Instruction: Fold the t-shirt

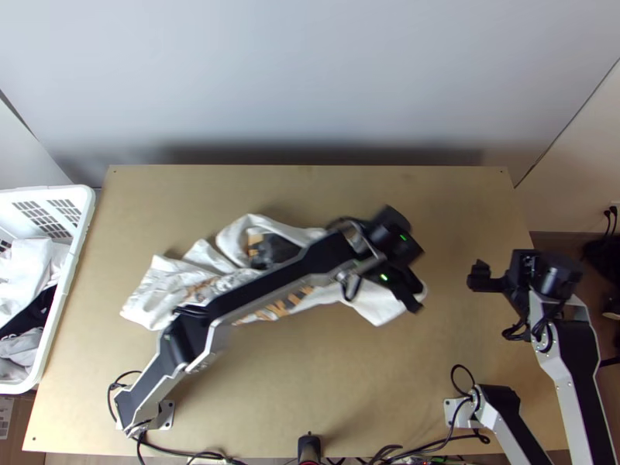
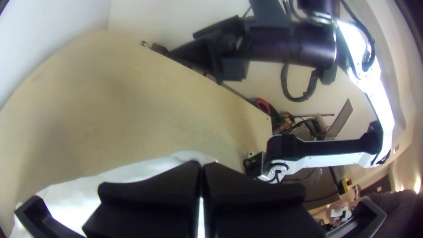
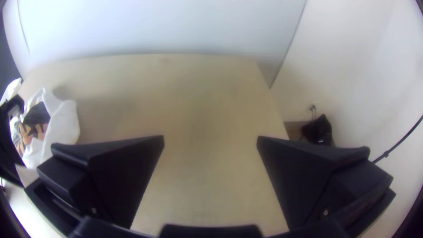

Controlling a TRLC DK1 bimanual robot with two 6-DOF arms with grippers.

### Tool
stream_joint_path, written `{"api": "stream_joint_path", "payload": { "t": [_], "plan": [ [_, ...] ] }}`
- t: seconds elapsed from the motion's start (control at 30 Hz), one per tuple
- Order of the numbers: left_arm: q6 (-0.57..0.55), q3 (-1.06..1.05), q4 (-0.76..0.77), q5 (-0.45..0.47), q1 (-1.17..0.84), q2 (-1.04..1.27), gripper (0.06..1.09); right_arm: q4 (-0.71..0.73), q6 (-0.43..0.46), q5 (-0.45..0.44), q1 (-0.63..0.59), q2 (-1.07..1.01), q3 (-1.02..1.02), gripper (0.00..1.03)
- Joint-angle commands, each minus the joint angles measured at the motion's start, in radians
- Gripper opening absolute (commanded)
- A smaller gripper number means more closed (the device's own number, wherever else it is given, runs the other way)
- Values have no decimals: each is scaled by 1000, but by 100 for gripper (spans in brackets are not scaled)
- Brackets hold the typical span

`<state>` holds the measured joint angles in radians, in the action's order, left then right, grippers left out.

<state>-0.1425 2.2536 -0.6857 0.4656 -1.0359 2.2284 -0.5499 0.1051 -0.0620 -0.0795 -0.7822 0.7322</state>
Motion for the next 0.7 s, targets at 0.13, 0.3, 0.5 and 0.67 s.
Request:
{"api": "stream_joint_path", "payload": {
  "t": [0.13,0.3,0.5,0.67],
  "plan": [
    [3,63,107,-8,-142,174,9,27,16,1,-158,63,-20,98],
    [1,38,137,-8,-118,171,104,27,10,1,-169,81,-10,98],
    [-37,32,132,-19,13,91,104,33,11,2,-172,77,-1,98],
    [-117,31,98,-107,175,-19,104,28,15,5,-128,37,19,98]
  ]
}}
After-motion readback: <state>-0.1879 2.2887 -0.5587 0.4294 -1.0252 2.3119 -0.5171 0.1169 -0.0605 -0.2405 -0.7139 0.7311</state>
